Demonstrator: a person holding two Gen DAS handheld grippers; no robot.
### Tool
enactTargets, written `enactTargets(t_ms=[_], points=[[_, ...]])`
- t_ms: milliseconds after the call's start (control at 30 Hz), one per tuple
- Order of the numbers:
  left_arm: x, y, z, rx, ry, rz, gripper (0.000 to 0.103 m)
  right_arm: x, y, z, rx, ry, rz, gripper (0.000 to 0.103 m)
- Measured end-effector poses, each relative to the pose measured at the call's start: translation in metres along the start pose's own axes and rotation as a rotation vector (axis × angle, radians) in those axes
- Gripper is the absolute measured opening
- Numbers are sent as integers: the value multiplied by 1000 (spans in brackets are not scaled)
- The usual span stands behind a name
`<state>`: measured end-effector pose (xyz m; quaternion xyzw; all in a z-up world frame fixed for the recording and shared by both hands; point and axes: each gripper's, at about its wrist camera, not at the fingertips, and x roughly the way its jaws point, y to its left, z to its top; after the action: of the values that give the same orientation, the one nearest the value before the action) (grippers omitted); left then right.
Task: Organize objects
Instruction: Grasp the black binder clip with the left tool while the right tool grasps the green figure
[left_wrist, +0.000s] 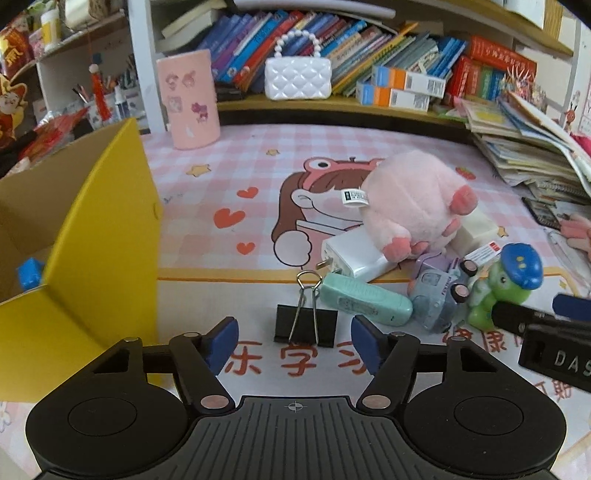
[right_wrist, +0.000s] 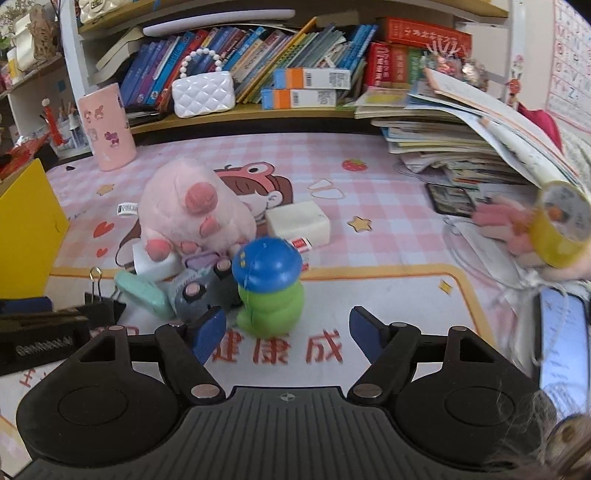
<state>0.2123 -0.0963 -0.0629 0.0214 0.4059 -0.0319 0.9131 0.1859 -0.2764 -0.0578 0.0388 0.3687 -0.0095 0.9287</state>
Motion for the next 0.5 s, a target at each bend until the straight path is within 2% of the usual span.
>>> enactTargets(t_ms=[200, 267, 300, 367, 433, 500], points=[[14, -4, 2, -19, 27, 11, 58, 20, -3, 11, -17, 9, 17, 67], [18, -5, 2, -17, 30, 11, 52, 25, -4, 13, -27, 21, 15, 60], [21, -5, 2, -19, 33, 10, 44, 27, -5, 13, -31, 25, 19, 58], [21, -5, 2, -20, 21, 9, 39, 29, -5, 14, -38, 28, 29, 49], [19, -4, 1, -38, 14, -8, 39, 29, -5, 14, -47, 22, 49, 37], [15, -3, -1, -53, 4, -17, 39, 27, -3, 14, -67, 13, 55, 36]])
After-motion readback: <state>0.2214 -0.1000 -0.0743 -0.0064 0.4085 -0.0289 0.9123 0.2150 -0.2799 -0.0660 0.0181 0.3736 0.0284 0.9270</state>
